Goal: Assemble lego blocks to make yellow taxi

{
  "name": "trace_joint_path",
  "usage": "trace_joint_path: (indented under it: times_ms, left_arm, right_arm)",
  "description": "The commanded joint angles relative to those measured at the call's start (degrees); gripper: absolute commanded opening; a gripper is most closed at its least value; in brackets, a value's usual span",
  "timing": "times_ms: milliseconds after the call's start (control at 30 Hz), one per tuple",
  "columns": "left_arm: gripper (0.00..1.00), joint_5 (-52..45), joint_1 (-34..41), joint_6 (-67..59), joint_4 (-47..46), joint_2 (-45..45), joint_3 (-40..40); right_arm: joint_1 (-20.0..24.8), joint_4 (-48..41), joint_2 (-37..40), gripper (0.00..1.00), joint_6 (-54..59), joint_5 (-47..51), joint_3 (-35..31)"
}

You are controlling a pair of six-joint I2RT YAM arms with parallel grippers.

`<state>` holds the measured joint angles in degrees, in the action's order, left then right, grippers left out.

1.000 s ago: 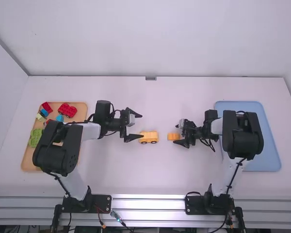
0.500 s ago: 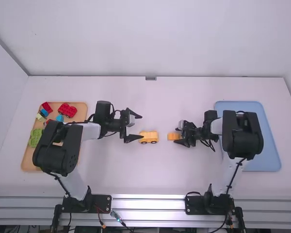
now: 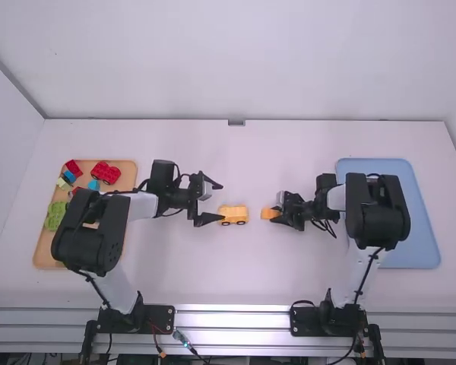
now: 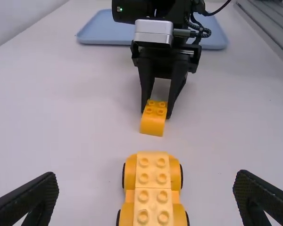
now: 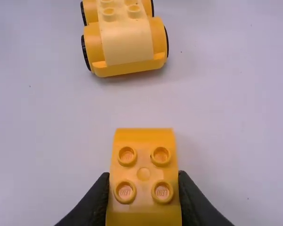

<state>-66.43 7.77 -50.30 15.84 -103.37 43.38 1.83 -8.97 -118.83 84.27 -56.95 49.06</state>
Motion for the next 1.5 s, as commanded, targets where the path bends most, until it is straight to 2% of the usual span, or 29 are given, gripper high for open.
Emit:
trace_joint_path:
  times_ms: [0, 333, 567, 700, 1033, 1100, 1233, 1333, 1467]
  left_arm:
    - [0.99, -1.5, 1.0, -2.2, -0.5, -1.1, -0.3]
    - [0.99, 1.4, 1.8, -2.1, 3.2, -8.3, -0.3]
    - [0.99, 3.8, 4.1, -1.4, 11.1, -14.7, -0.2]
    - [0.99, 7.4, 4.7, 1.5, 12.5, -15.8, -0.5]
    - [1.00, 7.4, 5.0, 1.4, 13.6, -15.8, -1.9]
    - [0.95, 7.3, 5.2, 1.0, 13.7, -15.8, -1.9]
    - [0.76, 7.6, 5.4, -2.1, 13.7, -15.8, -1.9]
    - [0.75, 7.4, 5.3, -2.0, 13.6, -15.8, -1.9]
    - [0.60, 7.5, 5.7, -2.1, 13.6, -15.8, -1.4]
  right_arm:
    - [-0.5, -0.2, -0.9, 0.16, 0.2, -0.4, -0.3]
    - [0.8, -0.3, 0.8, 0.16, -2.3, -6.1, -0.3]
    - [-2.8, -1.5, 5.0, 0.17, -3.4, -6.1, -0.3]
    - [-4.5, -2.0, 7.1, 0.17, -3.5, -6.0, -0.3]
    - [-7.3, -2.0, 8.4, 0.16, -3.5, -6.1, -0.3]
    - [-7.8, -1.9, 8.4, 0.15, -3.5, -6.1, -0.3]
    - [-8.9, -0.6, 8.4, 0.15, -3.5, -6.6, -0.3]
    - [-10.0, 0.3, 8.4, 0.14, -3.5, -6.7, -0.3]
    - [-11.8, 5.2, 8.4, 0.12, -9.7, -6.3, -0.3]
